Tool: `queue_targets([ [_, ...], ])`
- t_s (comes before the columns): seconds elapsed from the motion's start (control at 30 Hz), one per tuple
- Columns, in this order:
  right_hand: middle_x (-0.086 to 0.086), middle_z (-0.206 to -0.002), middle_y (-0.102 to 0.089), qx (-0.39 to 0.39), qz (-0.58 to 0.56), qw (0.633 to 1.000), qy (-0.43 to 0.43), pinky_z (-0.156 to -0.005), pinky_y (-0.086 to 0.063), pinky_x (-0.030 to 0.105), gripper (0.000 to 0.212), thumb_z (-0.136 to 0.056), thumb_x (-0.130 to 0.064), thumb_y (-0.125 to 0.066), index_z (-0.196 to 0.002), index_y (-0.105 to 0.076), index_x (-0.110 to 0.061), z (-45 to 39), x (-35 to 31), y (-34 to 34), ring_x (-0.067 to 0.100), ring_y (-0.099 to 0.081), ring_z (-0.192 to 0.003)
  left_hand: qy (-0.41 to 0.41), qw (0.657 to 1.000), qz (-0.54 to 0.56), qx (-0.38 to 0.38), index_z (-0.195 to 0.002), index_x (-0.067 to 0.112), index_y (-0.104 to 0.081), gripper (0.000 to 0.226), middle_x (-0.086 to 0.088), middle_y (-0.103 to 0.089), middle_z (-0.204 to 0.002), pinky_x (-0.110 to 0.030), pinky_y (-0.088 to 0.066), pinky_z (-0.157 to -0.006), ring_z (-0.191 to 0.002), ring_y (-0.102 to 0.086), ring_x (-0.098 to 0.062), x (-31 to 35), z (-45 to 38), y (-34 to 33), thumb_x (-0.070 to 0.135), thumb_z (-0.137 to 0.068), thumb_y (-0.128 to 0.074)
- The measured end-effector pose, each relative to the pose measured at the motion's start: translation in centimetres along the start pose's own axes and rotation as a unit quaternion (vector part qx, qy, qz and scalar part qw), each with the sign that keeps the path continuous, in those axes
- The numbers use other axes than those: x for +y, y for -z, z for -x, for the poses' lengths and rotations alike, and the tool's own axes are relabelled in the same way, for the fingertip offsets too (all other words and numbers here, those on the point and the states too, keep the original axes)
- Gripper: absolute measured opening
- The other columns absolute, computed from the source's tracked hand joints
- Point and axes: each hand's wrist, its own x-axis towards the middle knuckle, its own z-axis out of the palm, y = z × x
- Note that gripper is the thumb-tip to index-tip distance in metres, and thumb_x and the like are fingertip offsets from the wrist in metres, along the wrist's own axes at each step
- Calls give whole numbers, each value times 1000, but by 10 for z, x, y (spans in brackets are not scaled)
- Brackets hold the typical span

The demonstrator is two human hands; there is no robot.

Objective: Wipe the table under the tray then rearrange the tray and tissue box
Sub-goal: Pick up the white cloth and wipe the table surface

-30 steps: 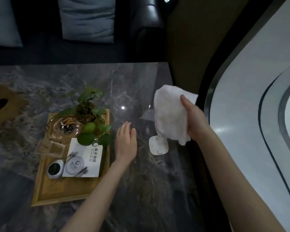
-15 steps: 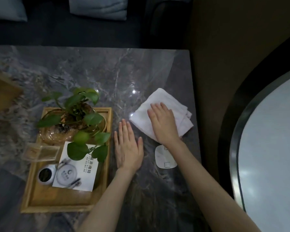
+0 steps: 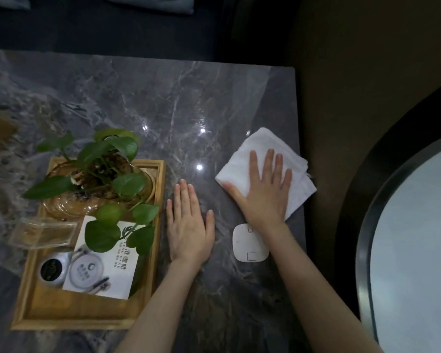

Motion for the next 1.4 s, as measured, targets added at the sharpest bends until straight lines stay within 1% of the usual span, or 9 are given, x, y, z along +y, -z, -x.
queue_targets([
  [0.07,11,-158,8,-3,-2,1000,2,-116,6,47,93,-71,-79,-12,-146,10,-28,-14,7,7,27,10,-145,0,1000,3,-2,-140,7,3,66,-10,0,-153,-36,3,-115,-141,3,-18,1,-1,0,44,-88,-13],
  [0.2,11,-158,7,-2,-8,1000,21,-117,6,49,84,-83,-70,-28,-147,5,-26,-49,7,17,28,10,-145,3,1000,-4,2,-142,3,-6,67,-15,-13,-154,-34,3,-113,-141,-4,-20,3,-2,0,42,-89,-19],
  [0.4,14,-158,5,-5,-11,999,43,-115,7,52,78,-87,-65,-26,-148,-1,-24,-84,-30,15,31,9,-145,5,1000,-6,0,-142,0,-18,68,-16,-21,-153,-35,-1,-113,-141,-12,-23,3,-1,-1,41,-89,-23],
  [0.63,7,-159,2,-37,-1,984,176,-113,13,44,67,-86,-57,-12,-147,-2,-31,-32,-44,-2,25,8,-146,1,1000,3,6,-143,1,-17,71,-16,-18,-153,-36,-2,-113,-142,-10,-24,0,-2,0,45,-88,-23],
  [0.73,5,-159,-3,-44,0,977,207,-114,10,42,64,-88,-54,-17,-147,-7,-31,-3,-27,-4,23,3,-146,0,1000,5,5,-143,0,-18,72,-16,-17,-153,-36,-3,-113,-142,-11,-23,-1,-1,0,45,-87,-23],
  [1.0,-11,-152,20,-52,-6,993,108,-113,16,35,57,-85,-54,-4,-137,17,-42,12,17,7,7,21,-139,0,1000,6,2,-143,3,-12,71,-14,-12,-154,-35,0,-113,-142,-7,-22,0,-1,0,48,-89,-18],
  [1.07,-8,-157,13,-44,-16,996,80,-114,14,38,60,-85,-55,-2,-141,13,-40,-10,20,13,10,17,-142,1,1000,6,1,-143,2,-14,71,-14,-15,-154,-34,1,-114,-142,-9,-23,1,-1,0,50,-91,-14],
  [1.23,0,-159,7,-52,-33,997,50,-115,12,46,54,-98,-44,-18,-147,0,-32,-76,4,26,19,12,-145,-1,1000,22,-3,-143,1,-14,72,-13,-14,-153,-33,4,-113,-142,-5,-19,1,1,-1,51,-91,-14],
  [1.4,-1,-159,7,-55,-33,993,103,-114,14,46,53,-97,-44,-19,-146,-1,-33,-82,-26,21,19,12,-145,0,1000,21,-3,-143,1,-14,76,-13,-15,-153,-33,3,-113,-143,-10,-21,-2,-3,-1,54,-89,-4],
])
